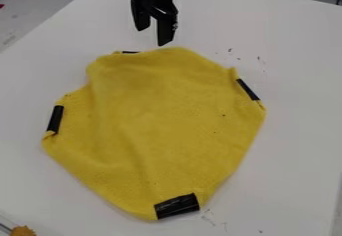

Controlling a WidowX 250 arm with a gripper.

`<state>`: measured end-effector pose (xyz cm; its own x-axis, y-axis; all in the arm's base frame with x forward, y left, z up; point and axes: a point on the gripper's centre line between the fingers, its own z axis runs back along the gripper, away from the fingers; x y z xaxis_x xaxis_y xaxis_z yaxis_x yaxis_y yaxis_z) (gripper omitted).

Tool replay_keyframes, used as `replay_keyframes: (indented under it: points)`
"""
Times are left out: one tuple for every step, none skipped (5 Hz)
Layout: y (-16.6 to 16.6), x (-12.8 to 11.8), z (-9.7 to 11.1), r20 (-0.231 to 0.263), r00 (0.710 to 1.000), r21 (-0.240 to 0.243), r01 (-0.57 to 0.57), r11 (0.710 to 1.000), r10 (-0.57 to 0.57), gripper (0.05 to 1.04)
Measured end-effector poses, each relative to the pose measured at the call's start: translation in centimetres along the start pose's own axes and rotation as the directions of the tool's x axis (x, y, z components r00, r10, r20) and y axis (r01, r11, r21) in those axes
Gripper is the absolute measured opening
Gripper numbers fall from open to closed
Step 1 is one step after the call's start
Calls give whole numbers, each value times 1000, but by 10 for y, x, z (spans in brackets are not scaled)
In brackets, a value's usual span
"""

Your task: Folded the cloth from bottom left to top right

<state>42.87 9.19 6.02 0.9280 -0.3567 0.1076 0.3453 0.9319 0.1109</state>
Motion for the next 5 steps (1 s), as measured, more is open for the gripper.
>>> replay_keyframes:
  points:
    - [-5, -7, -18, -39, 999, -24, -6, 1000, 5, 1005]
    - [-11, -21, -22, -68, 997, -20, -37, 999, 36, 1005]
    - [-11, -36, 1, -57, 994, 32, -89, 995, 91, 1005]
    - [-11, -63, 22, -58, 979, 80, -188, 979, 193, 1005]
    - [-14, -108, 32, -53, 945, 109, -315, 943, 322, 1004]
